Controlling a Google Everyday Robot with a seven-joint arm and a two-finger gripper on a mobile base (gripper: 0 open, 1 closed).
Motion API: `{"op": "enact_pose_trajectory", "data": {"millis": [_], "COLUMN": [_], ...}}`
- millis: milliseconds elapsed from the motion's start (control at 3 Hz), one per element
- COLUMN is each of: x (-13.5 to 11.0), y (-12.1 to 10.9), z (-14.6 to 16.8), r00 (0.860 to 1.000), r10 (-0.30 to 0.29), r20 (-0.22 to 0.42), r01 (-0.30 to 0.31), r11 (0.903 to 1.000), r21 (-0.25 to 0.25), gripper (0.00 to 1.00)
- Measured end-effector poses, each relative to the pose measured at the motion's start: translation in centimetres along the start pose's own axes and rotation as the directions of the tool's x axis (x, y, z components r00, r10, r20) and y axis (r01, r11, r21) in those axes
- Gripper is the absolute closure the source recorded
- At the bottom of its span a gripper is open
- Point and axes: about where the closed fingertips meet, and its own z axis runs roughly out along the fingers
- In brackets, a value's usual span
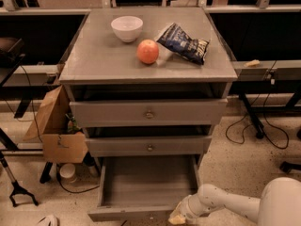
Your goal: Close bottom drawer
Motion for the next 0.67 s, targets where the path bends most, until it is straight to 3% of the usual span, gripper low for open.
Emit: {"op": "enact_pose_trajectory", "data": {"millis": [333, 667], "x": [0.1, 0.33], "y": [0.22, 0.9], "z": [-0.13, -0.07], "r00": [1.0, 1.0], "r10": [-0.002, -0.002], "r20": [0.001, 0.001], "r01": [0.002, 0.002], "r11": [1.0, 1.0], "r21": [0.002, 0.002], "gripper": [0.03, 0.0]}}
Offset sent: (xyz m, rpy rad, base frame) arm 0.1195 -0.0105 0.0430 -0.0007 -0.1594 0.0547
